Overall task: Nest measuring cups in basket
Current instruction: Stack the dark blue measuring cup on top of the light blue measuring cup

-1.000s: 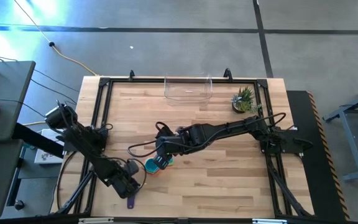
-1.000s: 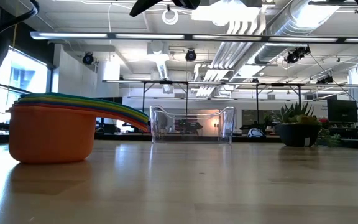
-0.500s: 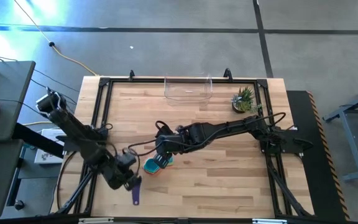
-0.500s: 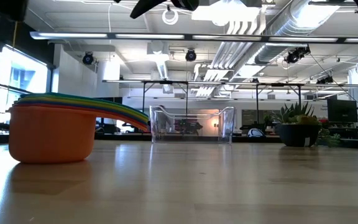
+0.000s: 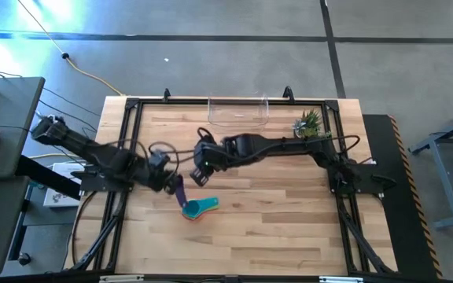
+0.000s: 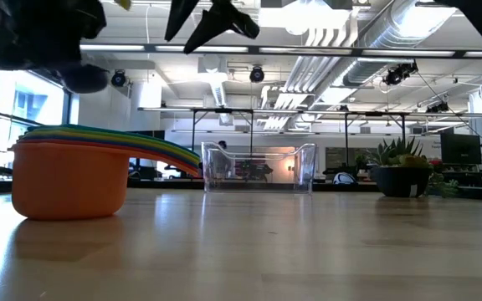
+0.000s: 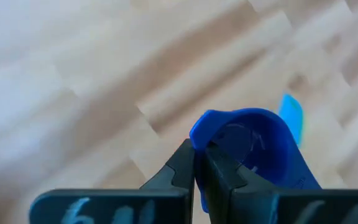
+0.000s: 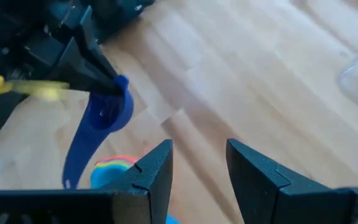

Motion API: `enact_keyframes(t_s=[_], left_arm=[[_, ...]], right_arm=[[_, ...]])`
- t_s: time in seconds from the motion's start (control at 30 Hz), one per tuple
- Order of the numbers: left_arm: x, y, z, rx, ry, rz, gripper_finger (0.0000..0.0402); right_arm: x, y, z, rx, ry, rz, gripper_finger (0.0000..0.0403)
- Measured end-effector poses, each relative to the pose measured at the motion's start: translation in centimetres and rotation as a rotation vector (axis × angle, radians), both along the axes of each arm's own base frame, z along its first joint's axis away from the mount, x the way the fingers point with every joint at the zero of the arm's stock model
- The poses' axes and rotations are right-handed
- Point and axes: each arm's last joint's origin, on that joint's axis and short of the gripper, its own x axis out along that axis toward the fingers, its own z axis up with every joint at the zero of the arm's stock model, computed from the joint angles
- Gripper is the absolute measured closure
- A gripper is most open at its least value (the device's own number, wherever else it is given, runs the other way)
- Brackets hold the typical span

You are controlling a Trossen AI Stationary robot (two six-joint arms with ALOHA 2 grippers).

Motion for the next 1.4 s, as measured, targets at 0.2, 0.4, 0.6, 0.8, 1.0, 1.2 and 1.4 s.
enact_keyframes(t_s=[0.2, 0.4, 0.6, 0.8, 1.0, 1.2, 1.4], left_arm=[[0.6, 4.7, 0.4, 0.1, 0.051, 0.049, 0.0393], [1.2, 9.4, -0.1, 0.117, 0.131, 0.051, 0.0392], [2.2, 13.3, -0.7, 0.046, 0.089, 0.012, 0.0392], [3.1, 15.2, -2.3, 0.014, 0.131, -0.019, 0.0392], [4.5, 16.6, -5.2, -0.024, 0.245, -0.058, 0.0392], [6.0, 17.3, -7.7, -0.115, 0.248, -0.112, 0.0392], [6.8, 17.7, -9.0, -0.128, 0.242, -0.085, 0.0386]], right_arm=[[0.2, -3.2, 0.0, -0.012, 0.008, -0.041, 0.0261], [0.1, -6.6, 0.0, -0.025, 0.028, -0.033, 0.0261], [-0.3, -10.2, -0.2, -0.004, 0.057, -0.005, 0.0261], [-1.3, -13.2, -0.5, 0.033, 0.112, -0.049, 0.0261], [-1.9, -15.1, -0.6, 0.025, 0.143, -0.074, 0.0261], [-2.1, -15.8, -0.6, 0.026, 0.144, -0.091, 0.0261], [-2.1, -15.9, -0.6, 0.026, 0.143, -0.093, 0.0261]])
